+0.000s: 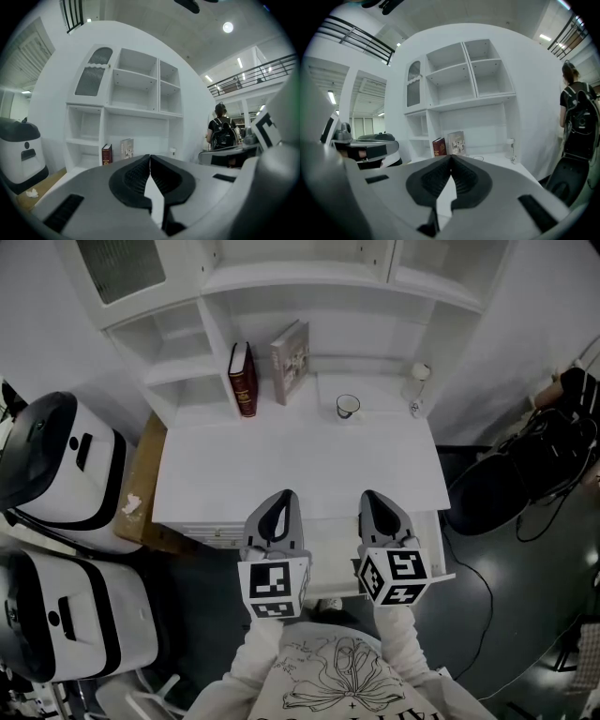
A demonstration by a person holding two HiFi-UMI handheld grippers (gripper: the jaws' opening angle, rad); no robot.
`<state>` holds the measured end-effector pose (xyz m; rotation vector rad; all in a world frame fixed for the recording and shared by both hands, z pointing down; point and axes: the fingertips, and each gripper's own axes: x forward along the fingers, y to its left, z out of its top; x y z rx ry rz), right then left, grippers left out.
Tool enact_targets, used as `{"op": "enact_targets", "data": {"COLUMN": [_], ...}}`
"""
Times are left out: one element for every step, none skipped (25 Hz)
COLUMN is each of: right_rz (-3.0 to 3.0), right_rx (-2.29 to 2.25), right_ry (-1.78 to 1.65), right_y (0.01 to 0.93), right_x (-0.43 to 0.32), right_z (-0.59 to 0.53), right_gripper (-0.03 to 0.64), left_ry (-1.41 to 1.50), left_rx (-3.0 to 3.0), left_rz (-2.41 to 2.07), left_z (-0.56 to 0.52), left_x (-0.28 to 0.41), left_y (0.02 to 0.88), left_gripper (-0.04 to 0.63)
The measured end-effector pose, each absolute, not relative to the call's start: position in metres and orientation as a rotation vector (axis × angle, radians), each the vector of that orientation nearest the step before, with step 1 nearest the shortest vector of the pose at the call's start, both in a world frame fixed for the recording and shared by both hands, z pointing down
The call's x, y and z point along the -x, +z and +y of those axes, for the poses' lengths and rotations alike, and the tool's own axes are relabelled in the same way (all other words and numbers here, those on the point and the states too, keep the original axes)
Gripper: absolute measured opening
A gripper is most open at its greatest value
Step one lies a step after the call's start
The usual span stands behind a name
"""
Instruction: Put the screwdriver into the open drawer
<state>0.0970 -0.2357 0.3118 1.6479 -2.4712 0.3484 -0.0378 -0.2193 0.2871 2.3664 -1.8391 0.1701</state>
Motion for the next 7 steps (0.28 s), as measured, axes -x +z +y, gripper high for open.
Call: {"op": "enact_targets", "data": {"right_rz": [-2.472,-2.471,-2.470,-2.469,-2.467,-2.466,-2.465], "right_rx": [-1.647,-1.647,-1.647,-1.648,-1.648,-1.648,-1.647], "right_ry": [0.352,0.354,0.353,0.351,0.349,0.345,0.342], "right_y": [0.3121,0.3123,0.3123,0.3124,0.3124,0.3124,0.3124], "right_x": [-0.0970,-0.0973,-0.0978,-0.0983,-0.0987,-0.0990,-0.0992], "right_z": [-0.2359,-0.2362,-0.2365,-0.2367,-0.2370,-0.2372,-0.2374], "right_gripper": [0.003,0.003,0.003,0.003,0.003,0.003,0.003], "left_ry": [0.169,0.168,0.168,0.169,0.169,0.170,0.170], "left_rx": [-2.366,-2.366,-2.366,-2.367,-2.367,-2.366,-2.366], "left_rz": [-1.841,-1.842,-1.843,-1.843,-1.845,-1.846,-1.847], "left_z": [-0.2194,-0.2197,-0.2201,-0.2204,-0.2207,-0.2209,-0.2210], "left_x": [0.0385,0.0388,0.0389,0.0389,0.0390,0.0390,0.0391], "left_y": [0.2870,0.2869,0.2867,0.2865,0.2863,0.2862,0.2860], "left_gripper": [0.006,0.006,0.006,0.006,0.006,0.006,0.006]}}
